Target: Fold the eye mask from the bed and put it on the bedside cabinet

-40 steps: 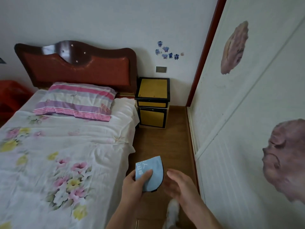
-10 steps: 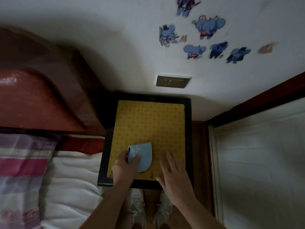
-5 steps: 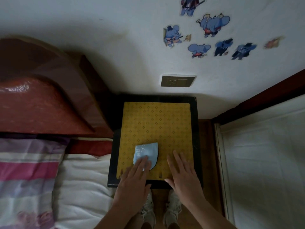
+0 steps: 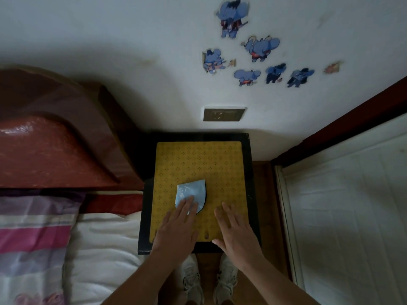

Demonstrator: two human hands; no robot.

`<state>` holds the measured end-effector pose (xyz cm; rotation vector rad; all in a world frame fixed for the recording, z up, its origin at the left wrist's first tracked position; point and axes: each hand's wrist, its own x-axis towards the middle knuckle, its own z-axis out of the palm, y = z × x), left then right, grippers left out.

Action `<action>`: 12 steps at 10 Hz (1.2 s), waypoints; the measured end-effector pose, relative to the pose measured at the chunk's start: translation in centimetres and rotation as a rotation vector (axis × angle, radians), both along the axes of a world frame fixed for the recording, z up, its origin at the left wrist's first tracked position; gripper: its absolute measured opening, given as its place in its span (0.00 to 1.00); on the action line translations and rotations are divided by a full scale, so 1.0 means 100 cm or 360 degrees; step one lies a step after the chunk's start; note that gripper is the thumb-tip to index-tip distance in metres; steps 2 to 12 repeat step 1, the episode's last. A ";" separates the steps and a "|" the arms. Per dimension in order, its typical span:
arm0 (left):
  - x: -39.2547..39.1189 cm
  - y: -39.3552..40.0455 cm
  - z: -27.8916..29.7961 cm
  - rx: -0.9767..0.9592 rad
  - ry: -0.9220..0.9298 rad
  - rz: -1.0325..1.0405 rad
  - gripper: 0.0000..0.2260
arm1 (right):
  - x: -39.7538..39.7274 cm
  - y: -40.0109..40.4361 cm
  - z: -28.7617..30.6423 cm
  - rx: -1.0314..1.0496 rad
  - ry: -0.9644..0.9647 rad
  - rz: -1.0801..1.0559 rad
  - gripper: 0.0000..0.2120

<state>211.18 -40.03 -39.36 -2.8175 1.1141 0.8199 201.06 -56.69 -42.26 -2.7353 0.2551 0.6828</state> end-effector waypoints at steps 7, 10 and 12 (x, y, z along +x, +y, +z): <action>0.004 0.000 0.031 -0.0034 0.0005 0.0028 0.30 | 0.012 -0.007 0.033 0.0018 -0.0064 -0.0024 0.37; 0.004 0.000 0.031 -0.0034 0.0005 0.0028 0.30 | 0.012 -0.007 0.033 0.0018 -0.0064 -0.0024 0.37; 0.004 0.000 0.031 -0.0034 0.0005 0.0028 0.30 | 0.012 -0.007 0.033 0.0018 -0.0064 -0.0024 0.37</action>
